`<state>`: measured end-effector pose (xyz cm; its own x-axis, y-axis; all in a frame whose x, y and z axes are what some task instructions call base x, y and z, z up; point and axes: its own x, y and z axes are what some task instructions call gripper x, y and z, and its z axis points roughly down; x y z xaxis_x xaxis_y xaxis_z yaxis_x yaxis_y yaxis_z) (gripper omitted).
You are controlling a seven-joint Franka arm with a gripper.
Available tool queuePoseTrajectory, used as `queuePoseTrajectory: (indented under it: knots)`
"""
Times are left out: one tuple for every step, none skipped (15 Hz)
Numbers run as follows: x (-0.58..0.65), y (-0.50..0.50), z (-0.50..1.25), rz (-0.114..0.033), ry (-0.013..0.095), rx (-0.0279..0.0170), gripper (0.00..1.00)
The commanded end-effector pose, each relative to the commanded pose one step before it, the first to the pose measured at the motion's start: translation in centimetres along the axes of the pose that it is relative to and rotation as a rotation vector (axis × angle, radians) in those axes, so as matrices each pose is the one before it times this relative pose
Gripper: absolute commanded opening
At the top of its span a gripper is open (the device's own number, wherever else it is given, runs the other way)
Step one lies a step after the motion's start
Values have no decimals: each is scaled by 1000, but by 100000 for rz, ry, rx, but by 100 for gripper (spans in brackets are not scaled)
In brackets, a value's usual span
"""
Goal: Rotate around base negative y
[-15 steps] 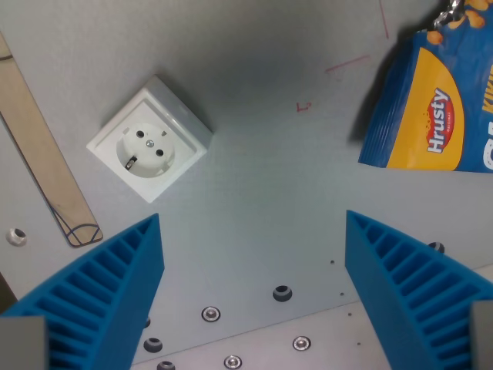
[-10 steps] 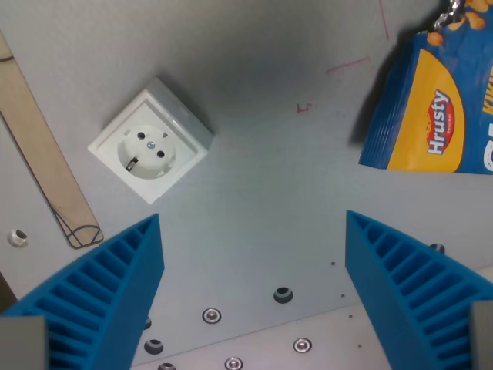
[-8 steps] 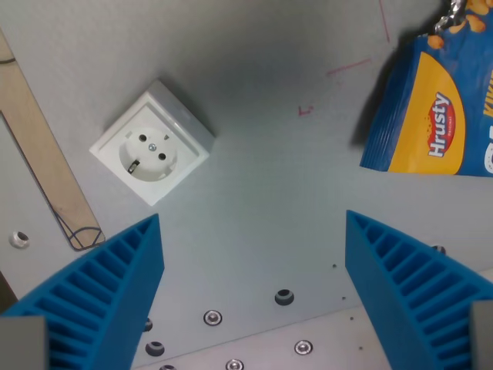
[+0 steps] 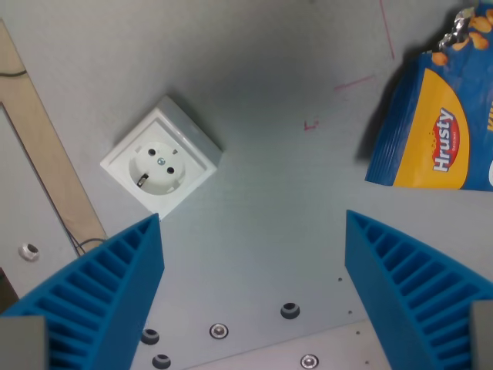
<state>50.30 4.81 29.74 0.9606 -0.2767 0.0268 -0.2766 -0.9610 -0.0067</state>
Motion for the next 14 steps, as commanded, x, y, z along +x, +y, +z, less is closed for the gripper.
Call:
queuePoseTrajectory:
  knots:
    - [-742, 295, 122, 52, 17107, 4561, 100]
    - [0, 0, 0, 1, 1281, 369, 100]
    - [0, 0, 0, 0, 1281, 369, 100]
    - [0, 0, 0, 0, 1281, 369, 100]
    - [0, 0, 0, -1, 1281, 369, 100]
    - [0, 0, 0, -2, 1281, 369, 100]
    - [0, 0, 0, -2, 1281, 369, 100]
    - [0, 0, 0, -3, 1281, 369, 100]
    - [0, 0, 0, -4, 1281, 369, 100]
    - [0, 0, 0, -4, 1281, 369, 100]
    - [0, 0, 0, -5, 1281, 369, 100]
    - [0, 0, 0, -6, 1281, 369, 100]
    - [0, 0, 0, -7, 1281, 369, 100]
    - [0, 0, 0, -7, 1281, 369, 100]
